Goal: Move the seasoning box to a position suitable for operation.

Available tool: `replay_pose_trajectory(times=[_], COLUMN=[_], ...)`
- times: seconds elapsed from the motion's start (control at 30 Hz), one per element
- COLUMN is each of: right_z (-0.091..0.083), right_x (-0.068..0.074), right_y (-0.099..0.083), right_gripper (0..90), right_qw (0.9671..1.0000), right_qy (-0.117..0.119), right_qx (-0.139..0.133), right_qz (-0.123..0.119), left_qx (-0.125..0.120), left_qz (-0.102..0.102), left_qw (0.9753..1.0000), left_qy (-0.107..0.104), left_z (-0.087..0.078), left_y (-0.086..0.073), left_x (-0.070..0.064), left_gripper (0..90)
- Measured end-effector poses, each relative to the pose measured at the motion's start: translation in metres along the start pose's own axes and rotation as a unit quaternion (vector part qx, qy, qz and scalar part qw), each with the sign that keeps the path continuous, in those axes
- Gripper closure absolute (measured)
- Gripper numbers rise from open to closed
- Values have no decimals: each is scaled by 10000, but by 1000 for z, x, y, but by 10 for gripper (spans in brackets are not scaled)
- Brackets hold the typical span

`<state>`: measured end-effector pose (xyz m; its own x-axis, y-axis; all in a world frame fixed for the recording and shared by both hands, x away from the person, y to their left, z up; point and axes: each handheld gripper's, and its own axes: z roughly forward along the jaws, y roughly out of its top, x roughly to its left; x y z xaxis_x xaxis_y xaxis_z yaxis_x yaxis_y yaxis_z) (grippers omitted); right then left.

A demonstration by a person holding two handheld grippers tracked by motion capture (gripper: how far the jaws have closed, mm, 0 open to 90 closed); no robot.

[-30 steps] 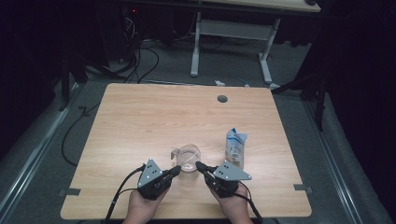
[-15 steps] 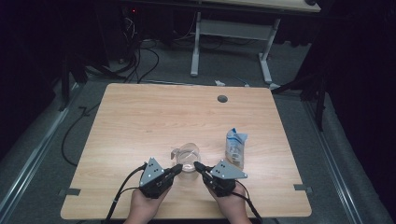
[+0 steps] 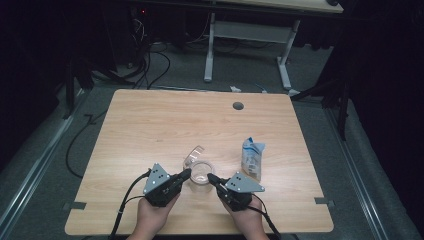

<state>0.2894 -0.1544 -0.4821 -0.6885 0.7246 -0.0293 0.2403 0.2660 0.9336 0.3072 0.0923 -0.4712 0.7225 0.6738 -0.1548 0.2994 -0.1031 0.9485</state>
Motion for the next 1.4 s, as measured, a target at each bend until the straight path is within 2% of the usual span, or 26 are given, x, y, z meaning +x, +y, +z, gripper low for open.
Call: replay_pose_trajectory(times=[0.03,0.4,0.67,0.8,0.87,0.93,1.0,1.1,1.17,1.4], right_z=[0,0,0,0,0,0,-1,-6,-10,-16], right_x=[0,0,0,0,-1,-1,-1,-4,-7,-17], right_y=[0,-1,-1,-1,-1,-1,-1,1,1,-3], right_gripper=[900,900,900,900,900,892,888,887,887,873], right_qw=[10000,10000,10000,10000,10000,10000,10000,9998,9997,9995], right_qy=[3,11,17,32,45,51,28,57,-23,-216], right_qx=[-6,-28,-43,-56,-54,-54,-34,-168,-199,-150], right_qz=[-5,7,12,13,29,49,30,87,106,172], left_qx=[17,-55,-63,-18,-17,15,64,179,265,648], left_qz=[-79,-132,-152,-201,-157,-79,-64,-168,-188,29], left_qw=[10000,9998,9998,9998,9999,9999,9999,9996,9993,9963], left_qy=[-4,158,144,41,24,92,141,151,190,566], left_z=[-1,-3,-4,-6,-9,-13,-17,-23,-27,-40], left_y=[0,4,4,2,0,-2,-5,-10,-14,-21], left_x=[0,11,12,11,10,10,15,25,32,57], left_gripper=[900,900,900,883,863,854,839,798,772,688])
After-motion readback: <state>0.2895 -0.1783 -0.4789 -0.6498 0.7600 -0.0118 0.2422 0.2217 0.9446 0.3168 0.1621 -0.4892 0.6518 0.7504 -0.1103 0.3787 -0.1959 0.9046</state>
